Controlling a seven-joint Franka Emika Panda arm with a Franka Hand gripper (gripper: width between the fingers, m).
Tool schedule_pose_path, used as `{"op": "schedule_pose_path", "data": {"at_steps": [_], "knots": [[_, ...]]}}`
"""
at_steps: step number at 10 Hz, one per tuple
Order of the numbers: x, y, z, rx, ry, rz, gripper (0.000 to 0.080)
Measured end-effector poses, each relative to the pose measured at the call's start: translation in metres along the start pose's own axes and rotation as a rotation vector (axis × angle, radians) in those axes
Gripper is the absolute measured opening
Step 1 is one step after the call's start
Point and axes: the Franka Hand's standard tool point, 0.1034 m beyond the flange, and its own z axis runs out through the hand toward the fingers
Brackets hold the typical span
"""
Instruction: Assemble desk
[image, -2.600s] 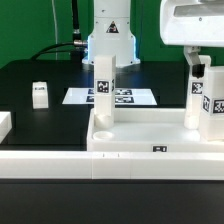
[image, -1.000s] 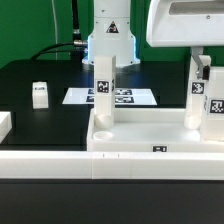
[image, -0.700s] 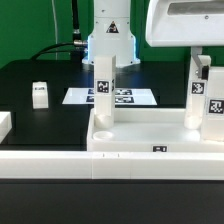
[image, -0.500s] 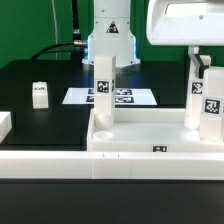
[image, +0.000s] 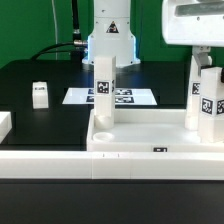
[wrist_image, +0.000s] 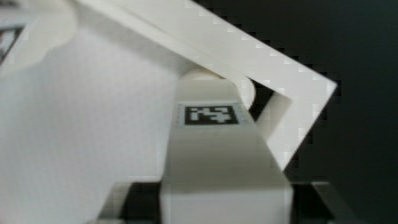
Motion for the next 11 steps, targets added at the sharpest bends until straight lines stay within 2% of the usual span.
{"op": "schedule_pose_path", "data": {"at_steps": [3,5,6,7,8,9,11], "knots": [[0.0004,0.0000,-0.0001,0.001,-0.002,0.171,0.0290],[0.0006,0.0004,0.0004,0.000,-0.001,0.118,0.0300],[0.0012,0.0011,0.0012,-0.002,-0.001,0.083,0.0484],[0.0017,0.0010,0.0015,-0.001,0.001,0.002,0.0484],[0.0026,0.0007,0.0011,0.000,0.002,-0.117,0.0610],[0.0023,0.0003,0.0007,0.000,0.001,-0.201,0.0642],[0.0026,-0.0003,0.0004,-0.002,0.007,-0.418,0.0648]]}}
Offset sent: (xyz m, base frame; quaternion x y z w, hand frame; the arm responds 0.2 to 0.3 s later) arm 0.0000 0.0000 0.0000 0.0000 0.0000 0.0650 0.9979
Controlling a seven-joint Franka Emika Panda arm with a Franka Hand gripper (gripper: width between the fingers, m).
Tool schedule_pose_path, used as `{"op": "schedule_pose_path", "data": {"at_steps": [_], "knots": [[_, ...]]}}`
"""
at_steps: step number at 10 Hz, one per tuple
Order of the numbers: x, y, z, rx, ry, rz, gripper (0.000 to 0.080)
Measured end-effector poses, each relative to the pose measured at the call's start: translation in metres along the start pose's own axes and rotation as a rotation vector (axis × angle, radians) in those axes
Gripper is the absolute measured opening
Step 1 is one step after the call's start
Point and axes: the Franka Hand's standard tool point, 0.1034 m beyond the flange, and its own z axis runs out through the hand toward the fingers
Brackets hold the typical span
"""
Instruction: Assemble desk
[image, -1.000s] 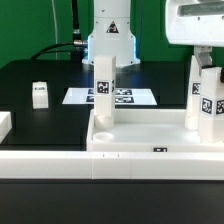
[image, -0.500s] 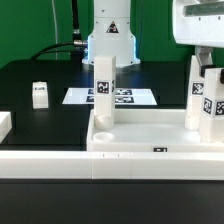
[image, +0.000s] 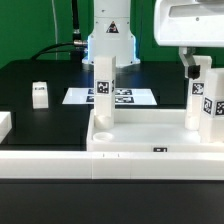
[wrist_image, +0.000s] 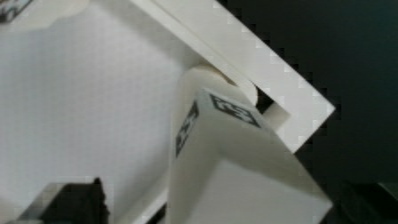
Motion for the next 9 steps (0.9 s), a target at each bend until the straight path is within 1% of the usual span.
{"op": "schedule_pose_path", "data": {"at_steps": [2,5,6,8,9], "knots": [[-0.0026,-0.0014,0.0011,-0.004,0.001,-0.142,0.0649],[-0.0084,-0.0030,0.0053,-0.030,0.008,-0.441,0.0649],[-0.0083,-0.0026,0.0056,-0.032,0.008,-0.500,0.0649],[-0.0042,-0.0005,0.0047,-0.052,0.011,-0.715,0.0649],[-0.0030,-0.0015,0.0037,-0.053,0.013,-0.753,0.0649]]}}
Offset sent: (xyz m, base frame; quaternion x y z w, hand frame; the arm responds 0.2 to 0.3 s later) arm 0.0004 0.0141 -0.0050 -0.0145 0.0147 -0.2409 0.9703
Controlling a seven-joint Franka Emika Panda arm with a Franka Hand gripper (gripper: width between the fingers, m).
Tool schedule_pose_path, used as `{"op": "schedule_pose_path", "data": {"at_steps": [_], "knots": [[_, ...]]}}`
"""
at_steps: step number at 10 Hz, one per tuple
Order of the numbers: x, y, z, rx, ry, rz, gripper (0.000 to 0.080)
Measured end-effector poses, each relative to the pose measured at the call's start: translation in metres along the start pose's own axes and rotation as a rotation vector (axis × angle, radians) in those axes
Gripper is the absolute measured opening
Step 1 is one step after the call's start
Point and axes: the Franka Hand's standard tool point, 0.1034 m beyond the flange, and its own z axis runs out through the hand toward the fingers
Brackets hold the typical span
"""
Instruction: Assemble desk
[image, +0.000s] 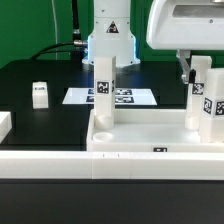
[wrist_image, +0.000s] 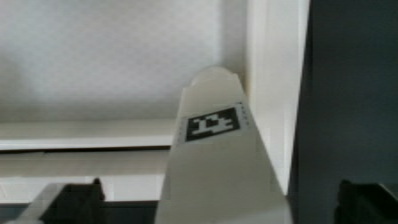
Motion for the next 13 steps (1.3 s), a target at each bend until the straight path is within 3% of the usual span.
{"op": "schedule_pose_path", "data": {"at_steps": [2,5,11,13], "knots": [[0.0016,0.0026,-0.0013,-0.016,0.003,-0.126,0.0649],[0.0015,0.0029,-0.0008,-0.017,0.002,-0.122,0.0649],[0.0011,0.0022,-0.0004,-0.015,0.004,0.179,0.0649],[0.0012,0.0023,-0.0003,-0.015,0.004,0.178,0.0381]]}}
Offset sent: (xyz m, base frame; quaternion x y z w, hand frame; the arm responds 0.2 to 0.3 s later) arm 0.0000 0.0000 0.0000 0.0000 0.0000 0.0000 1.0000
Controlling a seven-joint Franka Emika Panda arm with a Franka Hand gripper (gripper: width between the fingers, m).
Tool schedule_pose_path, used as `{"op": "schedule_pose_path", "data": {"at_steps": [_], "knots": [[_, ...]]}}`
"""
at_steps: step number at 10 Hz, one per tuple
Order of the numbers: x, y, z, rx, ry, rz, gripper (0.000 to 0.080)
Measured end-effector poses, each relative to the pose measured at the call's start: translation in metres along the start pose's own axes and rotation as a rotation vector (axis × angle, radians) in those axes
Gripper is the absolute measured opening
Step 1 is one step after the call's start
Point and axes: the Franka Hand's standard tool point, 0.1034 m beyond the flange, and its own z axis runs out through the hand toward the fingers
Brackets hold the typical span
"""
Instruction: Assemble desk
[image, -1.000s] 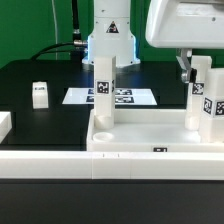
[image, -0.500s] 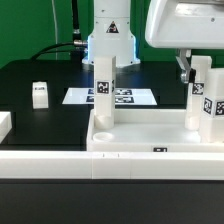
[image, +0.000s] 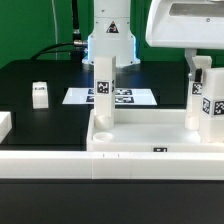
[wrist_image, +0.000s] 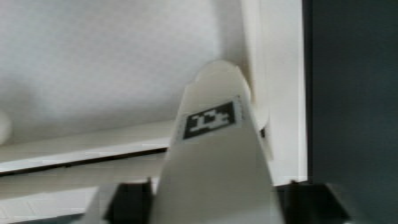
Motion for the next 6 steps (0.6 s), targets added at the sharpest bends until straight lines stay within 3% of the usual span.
{"op": "schedule_pose_path", "data": {"at_steps": [1,6], "knots": [[0.0000,0.0002,0.0001,0.000,0.000,0.000,0.0289],[0.0000,0.0001,0.0004,0.002,0.000,0.035,0.0289]]}}
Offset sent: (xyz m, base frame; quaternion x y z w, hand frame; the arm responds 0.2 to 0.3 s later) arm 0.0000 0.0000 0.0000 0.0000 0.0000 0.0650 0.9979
